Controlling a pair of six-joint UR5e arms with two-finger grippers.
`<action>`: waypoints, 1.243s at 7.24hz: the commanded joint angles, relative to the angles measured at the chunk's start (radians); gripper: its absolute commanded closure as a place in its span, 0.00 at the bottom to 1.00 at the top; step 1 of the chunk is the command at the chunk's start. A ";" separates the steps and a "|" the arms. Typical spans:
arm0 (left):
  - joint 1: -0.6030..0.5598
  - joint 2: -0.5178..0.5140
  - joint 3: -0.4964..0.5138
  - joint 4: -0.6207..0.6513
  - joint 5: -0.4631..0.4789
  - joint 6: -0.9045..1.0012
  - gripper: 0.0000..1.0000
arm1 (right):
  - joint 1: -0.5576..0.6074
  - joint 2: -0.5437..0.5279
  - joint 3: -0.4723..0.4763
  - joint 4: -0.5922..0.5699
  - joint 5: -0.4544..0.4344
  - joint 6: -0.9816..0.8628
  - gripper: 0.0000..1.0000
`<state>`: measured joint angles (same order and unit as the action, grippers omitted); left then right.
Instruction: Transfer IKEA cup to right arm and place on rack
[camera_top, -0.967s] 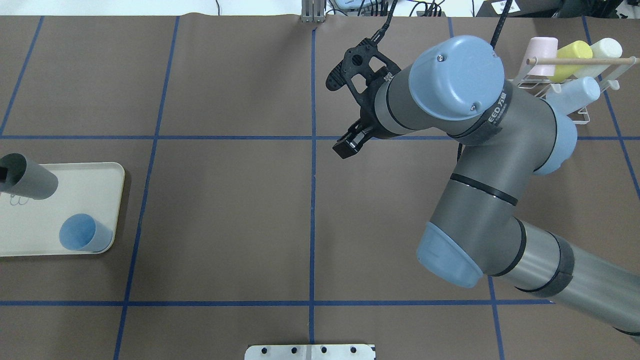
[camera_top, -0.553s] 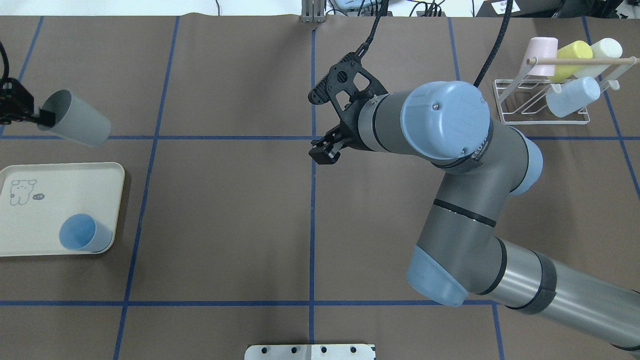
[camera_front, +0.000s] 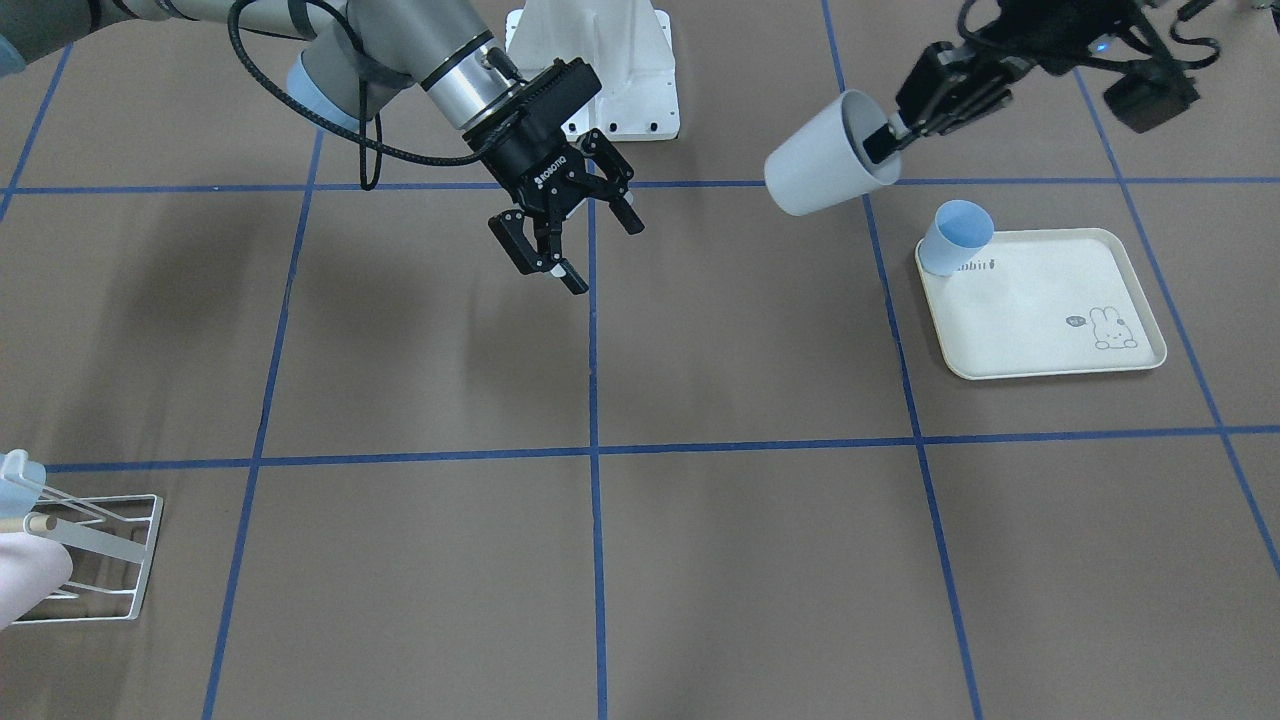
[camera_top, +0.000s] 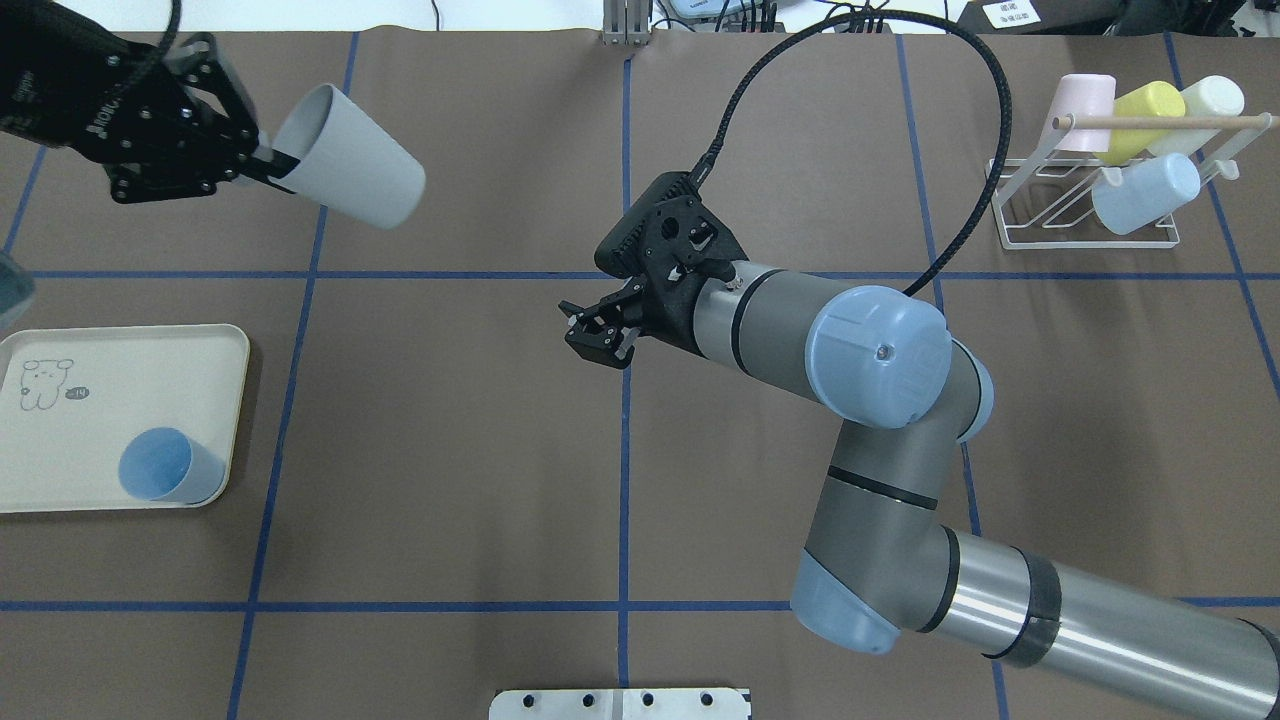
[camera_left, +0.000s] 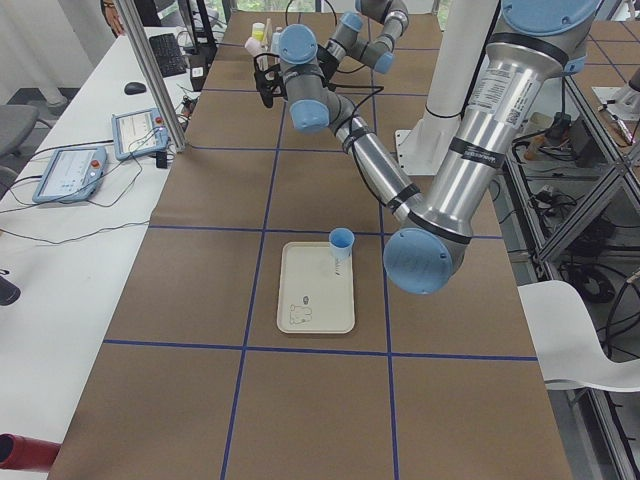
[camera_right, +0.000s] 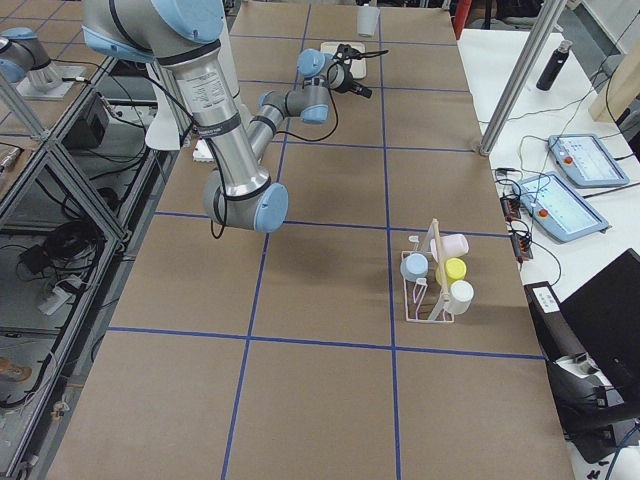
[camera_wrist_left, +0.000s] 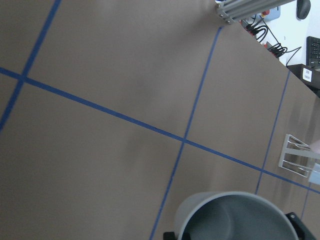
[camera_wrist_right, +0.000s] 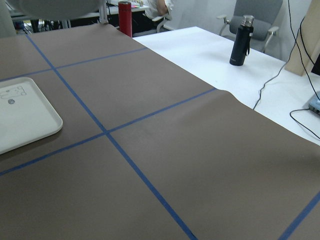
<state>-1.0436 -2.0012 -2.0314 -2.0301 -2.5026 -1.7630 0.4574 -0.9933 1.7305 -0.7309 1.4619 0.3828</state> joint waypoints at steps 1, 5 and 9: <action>0.130 -0.065 0.002 0.002 0.109 -0.081 1.00 | -0.016 0.008 -0.051 0.151 -0.024 -0.062 0.01; 0.163 -0.088 0.011 0.005 0.139 -0.099 1.00 | -0.029 0.013 -0.023 0.189 -0.023 -0.091 0.01; 0.165 -0.099 0.043 0.005 0.140 -0.087 1.00 | -0.045 0.002 -0.026 0.300 -0.023 -0.148 0.01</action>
<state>-0.8794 -2.0946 -2.0019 -2.0249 -2.3624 -1.8538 0.4139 -0.9901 1.7019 -0.4388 1.4389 0.2395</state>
